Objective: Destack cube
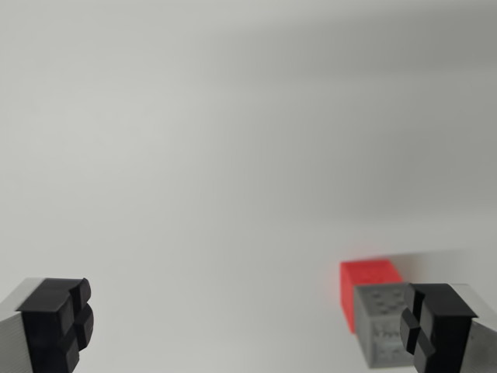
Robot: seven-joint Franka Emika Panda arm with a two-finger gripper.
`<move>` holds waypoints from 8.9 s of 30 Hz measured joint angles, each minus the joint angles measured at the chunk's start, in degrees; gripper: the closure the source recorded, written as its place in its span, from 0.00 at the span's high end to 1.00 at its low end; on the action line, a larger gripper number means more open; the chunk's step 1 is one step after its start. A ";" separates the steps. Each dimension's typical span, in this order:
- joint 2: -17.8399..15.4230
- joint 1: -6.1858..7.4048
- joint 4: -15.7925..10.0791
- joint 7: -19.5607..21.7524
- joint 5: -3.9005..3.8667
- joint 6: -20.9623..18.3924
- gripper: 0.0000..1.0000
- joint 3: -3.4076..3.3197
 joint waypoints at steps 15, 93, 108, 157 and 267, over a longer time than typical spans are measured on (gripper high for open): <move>-2.86 -0.77 -6.42 -2.54 -0.05 3.53 1.00 -0.91; 2.60 -7.54 -37.46 -26.37 4.73 39.57 1.00 -7.72; 6.60 -8.36 -36.89 -28.45 7.50 42.98 0.00 -6.28; 3.89 -7.74 -37.21 -27.43 5.92 40.90 0.00 -7.29; -5.53 4.21 -38.90 -12.29 -0.40 33.40 0.00 1.98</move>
